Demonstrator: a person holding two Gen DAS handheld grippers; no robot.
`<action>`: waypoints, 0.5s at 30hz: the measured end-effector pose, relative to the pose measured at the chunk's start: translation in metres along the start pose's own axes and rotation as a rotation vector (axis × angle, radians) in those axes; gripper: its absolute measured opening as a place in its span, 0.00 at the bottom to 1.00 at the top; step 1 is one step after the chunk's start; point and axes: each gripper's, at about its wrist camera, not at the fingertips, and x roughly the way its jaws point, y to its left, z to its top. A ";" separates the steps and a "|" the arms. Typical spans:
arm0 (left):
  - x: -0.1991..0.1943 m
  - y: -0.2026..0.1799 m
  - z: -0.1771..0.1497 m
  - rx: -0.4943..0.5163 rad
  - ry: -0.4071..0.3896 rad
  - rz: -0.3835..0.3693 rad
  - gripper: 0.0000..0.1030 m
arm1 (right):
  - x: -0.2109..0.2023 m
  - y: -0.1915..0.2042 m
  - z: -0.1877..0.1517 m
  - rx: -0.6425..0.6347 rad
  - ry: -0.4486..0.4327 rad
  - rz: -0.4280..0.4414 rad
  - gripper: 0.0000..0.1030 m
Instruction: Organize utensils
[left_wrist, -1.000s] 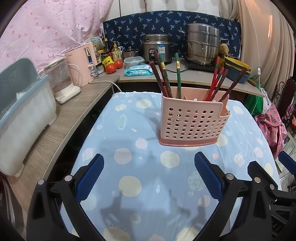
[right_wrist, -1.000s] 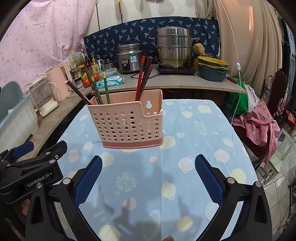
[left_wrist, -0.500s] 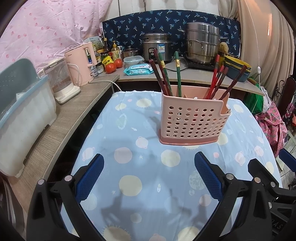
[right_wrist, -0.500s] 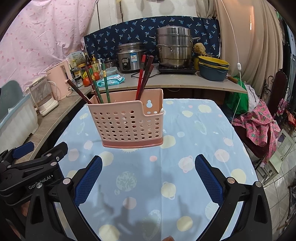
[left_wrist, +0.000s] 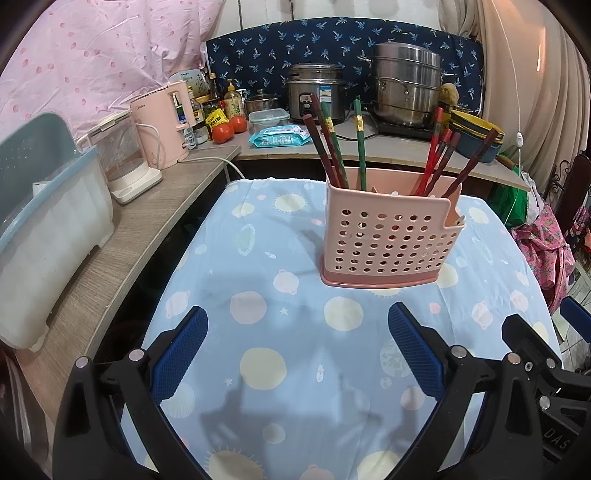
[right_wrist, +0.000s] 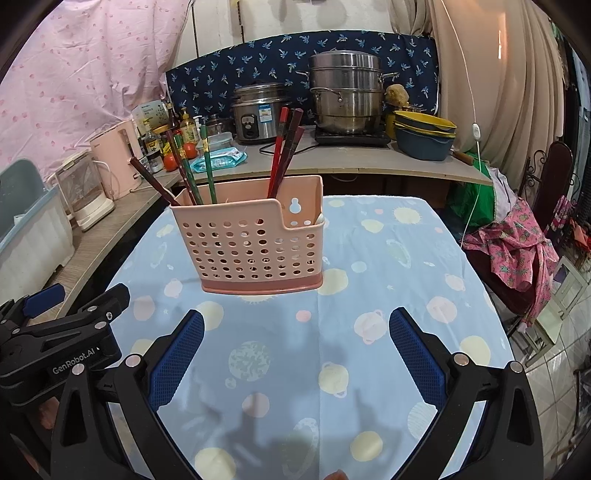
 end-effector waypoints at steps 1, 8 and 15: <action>0.000 0.000 0.000 0.001 -0.001 0.001 0.91 | 0.000 -0.001 0.000 0.001 0.000 0.000 0.94; 0.001 0.000 -0.001 0.006 0.003 -0.003 0.91 | 0.001 -0.001 0.000 0.001 0.001 -0.002 0.94; 0.003 -0.001 -0.002 0.006 0.007 -0.012 0.91 | 0.004 -0.008 -0.001 0.005 0.010 -0.010 0.94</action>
